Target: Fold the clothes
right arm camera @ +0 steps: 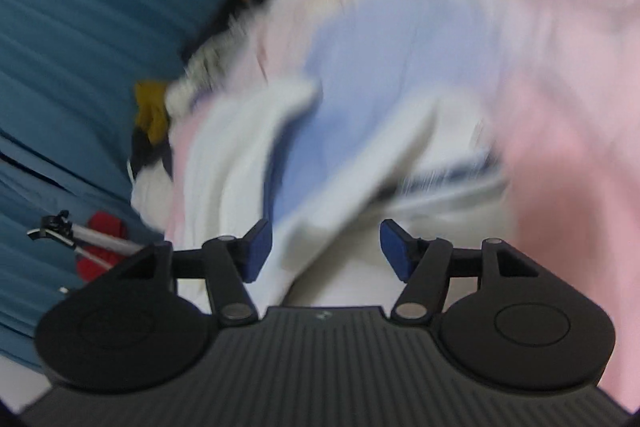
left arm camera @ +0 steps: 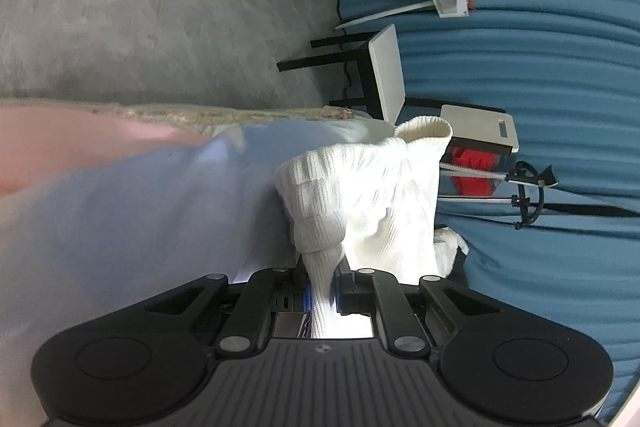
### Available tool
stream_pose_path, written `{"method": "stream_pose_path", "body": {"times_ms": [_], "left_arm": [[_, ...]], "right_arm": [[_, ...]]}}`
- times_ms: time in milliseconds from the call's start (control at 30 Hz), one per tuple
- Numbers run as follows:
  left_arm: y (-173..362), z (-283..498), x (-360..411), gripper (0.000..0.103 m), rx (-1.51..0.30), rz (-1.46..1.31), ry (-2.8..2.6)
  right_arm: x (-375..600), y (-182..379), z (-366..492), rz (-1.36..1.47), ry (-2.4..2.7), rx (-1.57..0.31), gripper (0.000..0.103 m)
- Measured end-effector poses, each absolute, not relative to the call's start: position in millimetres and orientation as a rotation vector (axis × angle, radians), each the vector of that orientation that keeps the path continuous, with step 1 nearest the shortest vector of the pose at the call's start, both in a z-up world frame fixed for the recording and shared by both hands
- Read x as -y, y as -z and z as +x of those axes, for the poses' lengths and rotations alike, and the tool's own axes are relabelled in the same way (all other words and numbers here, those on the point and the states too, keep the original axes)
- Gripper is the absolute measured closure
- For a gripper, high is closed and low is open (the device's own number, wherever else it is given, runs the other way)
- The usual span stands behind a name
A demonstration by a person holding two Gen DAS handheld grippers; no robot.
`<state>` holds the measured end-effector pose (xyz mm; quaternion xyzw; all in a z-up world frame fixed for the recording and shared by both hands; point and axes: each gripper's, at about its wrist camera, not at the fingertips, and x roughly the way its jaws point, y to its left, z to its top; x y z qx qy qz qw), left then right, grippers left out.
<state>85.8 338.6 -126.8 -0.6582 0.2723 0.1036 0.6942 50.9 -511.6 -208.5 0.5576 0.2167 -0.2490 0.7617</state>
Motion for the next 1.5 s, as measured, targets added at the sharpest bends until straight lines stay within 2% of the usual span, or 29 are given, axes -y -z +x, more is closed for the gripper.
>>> {"method": "stream_pose_path", "body": {"times_ms": [67, 100, 133, 200, 233, 467, 567, 633, 733, 833, 933, 1000, 1100, 1200, 1300, 1367, 1400, 1467, 1500], "left_arm": [[126, 91, -337, 0.093, -0.605, -1.443, -0.245], [123, 93, -336, 0.093, -0.603, -1.419, -0.250], [120, 96, -336, 0.094, -0.599, -1.393, -0.253], [114, 101, -334, 0.094, -0.579, -1.364, -0.260], [111, 101, -333, 0.094, -0.569, -1.355, -0.264], [93, 98, -333, 0.095, -0.485, -1.353, -0.218], [90, 85, -335, 0.095, -0.433, -1.421, -0.153], [91, 77, -335, 0.095, -0.430, -1.457, -0.131], [97, 67, -333, 0.094, -0.474, -1.483, -0.128], [103, 58, -331, 0.094, -0.555, -1.463, -0.150], [111, 49, -334, 0.093, -0.646, -1.409, -0.195], [116, 44, -336, 0.093, -0.695, -1.363, -0.220], [117, 44, -338, 0.091, -0.734, -1.301, -0.218], [105, 40, -339, 0.085, -0.753, -1.224, -0.215], [86, 30, -338, 0.067, -0.759, -1.090, -0.203], [74, 18, -338, 0.048, -0.758, -1.033, -0.197], [67, 13, -336, 0.047, -0.755, -1.000, -0.191], [51, 3, -327, 0.042, -0.745, -0.911, -0.191], [41, -2, -322, 0.039, -0.736, -0.861, -0.199]], "right_arm": [[517, 215, 70, 1.213, 0.538, -0.484, 0.041], [519, 205, 73, 1.187, 0.528, -0.454, 0.050], [520, 195, 76, 1.161, 0.518, -0.424, 0.069], [523, 174, 82, 1.108, 0.497, -0.364, 0.096], [524, 164, 84, 1.082, 0.486, -0.335, 0.096], [534, 92, 105, 0.894, 0.412, -0.131, 0.097], [528, 63, 75, 0.839, 0.354, 0.059, 0.097], [528, 68, 50, 0.823, 0.405, 0.078, 0.097], [537, 108, 18, 0.903, 0.570, -0.014, 0.097], [546, 166, -6, 0.974, 0.800, -0.202, 0.097], [567, 225, -26, 1.219, 0.928, -0.391, 0.097], [574, 244, -33, 1.278, 0.972, -0.458, 0.097], [571, 241, -31, 1.246, 0.975, -0.472, 0.097], [565, 238, -32, 1.207, 0.979, -0.477, 0.095], [562, 234, -40, 1.195, 1.000, -0.467, 0.092], [560, 226, -44, 1.155, 1.034, -0.454, 0.087], [559, 223, -46, 1.134, 1.050, -0.448, 0.085], [555, 209, -46, 1.057, 1.070, -0.423, 0.076], [551, 200, -46, 1.006, 1.074, -0.403, 0.064]]}}
